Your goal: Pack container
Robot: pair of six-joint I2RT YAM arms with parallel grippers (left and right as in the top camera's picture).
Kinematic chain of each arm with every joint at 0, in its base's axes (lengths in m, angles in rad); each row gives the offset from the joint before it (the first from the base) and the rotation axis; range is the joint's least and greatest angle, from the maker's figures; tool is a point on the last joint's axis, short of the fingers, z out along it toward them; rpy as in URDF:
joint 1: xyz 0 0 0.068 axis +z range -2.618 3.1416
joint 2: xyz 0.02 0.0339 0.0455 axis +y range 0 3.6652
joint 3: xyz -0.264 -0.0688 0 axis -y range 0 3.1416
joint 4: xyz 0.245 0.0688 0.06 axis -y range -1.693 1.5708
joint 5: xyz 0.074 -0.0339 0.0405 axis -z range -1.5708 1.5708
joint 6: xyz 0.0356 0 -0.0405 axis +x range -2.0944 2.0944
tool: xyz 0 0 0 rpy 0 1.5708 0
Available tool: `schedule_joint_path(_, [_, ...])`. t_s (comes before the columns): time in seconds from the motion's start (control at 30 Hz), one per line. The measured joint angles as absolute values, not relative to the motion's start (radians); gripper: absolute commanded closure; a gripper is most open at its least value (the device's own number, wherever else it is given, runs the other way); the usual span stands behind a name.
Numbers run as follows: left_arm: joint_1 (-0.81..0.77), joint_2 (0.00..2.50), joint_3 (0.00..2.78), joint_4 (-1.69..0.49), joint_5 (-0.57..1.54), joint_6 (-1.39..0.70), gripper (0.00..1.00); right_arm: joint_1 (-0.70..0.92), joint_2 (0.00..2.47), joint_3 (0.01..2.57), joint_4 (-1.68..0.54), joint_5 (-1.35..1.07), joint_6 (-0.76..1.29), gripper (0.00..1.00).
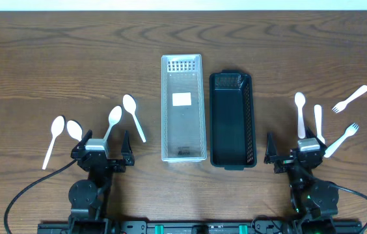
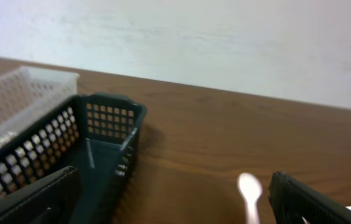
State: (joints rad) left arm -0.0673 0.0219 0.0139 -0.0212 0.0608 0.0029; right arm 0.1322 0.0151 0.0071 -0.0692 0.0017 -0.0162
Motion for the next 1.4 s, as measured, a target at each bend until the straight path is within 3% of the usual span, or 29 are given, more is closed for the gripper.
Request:
schedule_joint_path(0.1, [-0.067, 0.047, 0.03, -0.057, 0.061, -0.05, 0.02, 0.132, 0.045, 0.008, -0.073, -0.01, 0.044, 0.01])
schedule_joint_path(0.3, [-0.067, 0.211, 0.172, -0.335, 0.061, -0.136, 0.02, 0.129, 0.229, 0.138, -0.239, -0.019, 0.064, 0.01])
schedule_joint_path(0.57, [-0.067, 0.631, 0.675, -0.681, 0.003, -0.162, 0.02, 0.008, 0.751, 0.67, -0.616, 0.009, 0.072, 0.01])
schedule_joint_path(0.73, [-0.067, 0.945, 0.983, -0.993, -0.041, -0.161, 0.02, -0.142, 1.136, 1.067, -0.965, -0.103, 0.08, 0.01])
schedule_joint_path(0.83, [-0.067, 1.092, 1.092, -1.052, -0.052, -0.161, 0.02, -0.2, 1.335, 1.272, -1.112, -0.136, 0.076, 0.01])
schedule_joint_path(1.03, [-0.067, 1.241, 1.126, -1.058, -0.057, -0.161, 0.02, -0.228, 1.602, 1.465, -1.066, -0.124, 0.036, 0.01])
schedule_joint_path(1.4, [-0.067, 1.308, 1.126, -1.053, -0.057, -0.161, 0.02, -0.228, 1.957, 1.486, -0.911, -0.058, -0.074, 0.01])
